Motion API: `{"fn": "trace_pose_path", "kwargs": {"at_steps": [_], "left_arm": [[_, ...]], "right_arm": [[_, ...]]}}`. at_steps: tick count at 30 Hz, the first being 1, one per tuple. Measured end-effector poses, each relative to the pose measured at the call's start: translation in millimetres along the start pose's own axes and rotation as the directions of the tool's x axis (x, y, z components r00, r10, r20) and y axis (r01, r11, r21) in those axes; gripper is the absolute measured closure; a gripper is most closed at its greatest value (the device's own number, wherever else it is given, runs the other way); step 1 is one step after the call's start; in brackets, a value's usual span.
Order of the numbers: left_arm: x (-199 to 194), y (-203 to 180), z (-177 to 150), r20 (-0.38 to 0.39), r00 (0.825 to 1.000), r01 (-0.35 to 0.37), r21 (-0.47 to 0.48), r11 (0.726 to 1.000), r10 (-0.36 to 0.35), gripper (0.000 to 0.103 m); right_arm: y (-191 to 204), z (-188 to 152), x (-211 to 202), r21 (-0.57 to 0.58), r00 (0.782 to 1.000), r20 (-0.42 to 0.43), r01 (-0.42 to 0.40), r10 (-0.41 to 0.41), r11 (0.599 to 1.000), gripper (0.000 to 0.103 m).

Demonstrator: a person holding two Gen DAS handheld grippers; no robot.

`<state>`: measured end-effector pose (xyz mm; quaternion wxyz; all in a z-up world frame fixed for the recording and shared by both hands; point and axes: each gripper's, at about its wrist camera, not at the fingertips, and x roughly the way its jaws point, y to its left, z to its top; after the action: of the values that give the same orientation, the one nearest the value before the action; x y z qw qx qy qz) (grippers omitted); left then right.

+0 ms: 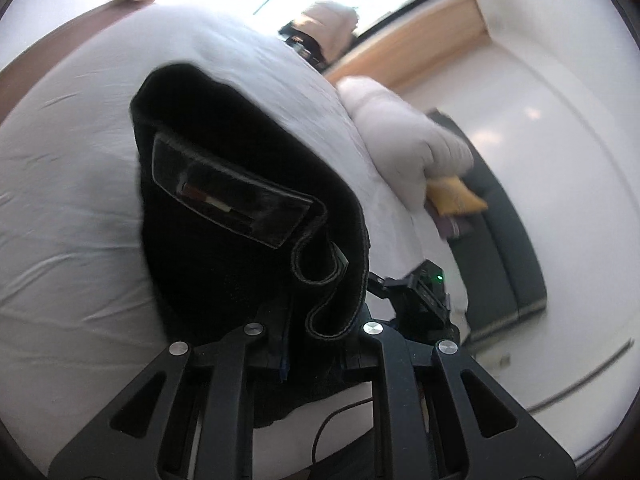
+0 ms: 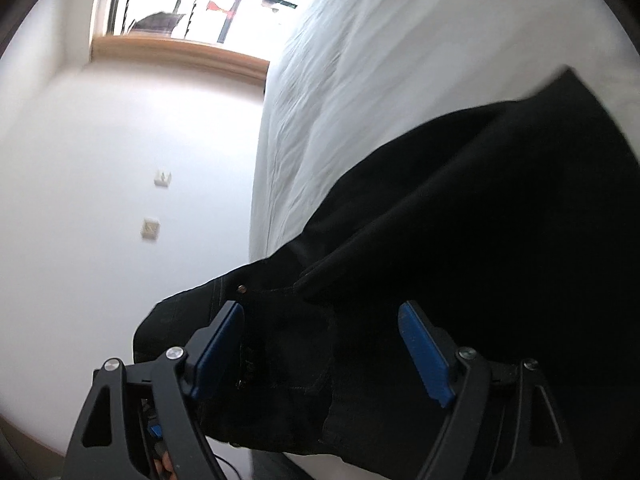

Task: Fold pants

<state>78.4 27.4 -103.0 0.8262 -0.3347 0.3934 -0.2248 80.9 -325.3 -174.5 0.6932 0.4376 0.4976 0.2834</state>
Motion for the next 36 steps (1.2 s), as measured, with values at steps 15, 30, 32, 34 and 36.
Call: {"fn": "trace_pose_path", "kwargs": {"at_steps": [15,30,32,34,36], "left_arm": [[137.6,-80.1,-65.0,-0.269,0.958,-0.001,0.328,0.945,0.095,0.089],[161.9,-127.2,-87.0,-0.266,0.953,-0.007,0.453,0.891,0.142,0.089],[170.5,-135.3,-88.3,-0.272,0.951,-0.002,0.465,0.885,0.145,0.089],[181.4,-137.9,-90.2,-0.281,0.947,-0.002,0.48,0.877,0.156,0.089],[189.6,-138.5,-88.4,-0.289,0.943,-0.002,0.487,0.874,0.163,0.089]], "right_arm": [[18.2,15.5,-24.3,-0.129,0.997,-0.064,-0.058,0.05,0.99,0.015],[12.4,35.1,-32.0,-0.289,0.982,-0.088,0.136,-0.168,0.948,0.08],[8.6,37.2,-40.6,-0.289,0.981,-0.077,0.147,-0.176,0.946,0.08],[3.5,36.0,-54.6,-0.283,0.981,-0.069,0.156,-0.183,0.946,0.081],[-5.2,42.6,-60.2,-0.279,0.979,-0.06,0.17,-0.194,0.945,0.081]]}}
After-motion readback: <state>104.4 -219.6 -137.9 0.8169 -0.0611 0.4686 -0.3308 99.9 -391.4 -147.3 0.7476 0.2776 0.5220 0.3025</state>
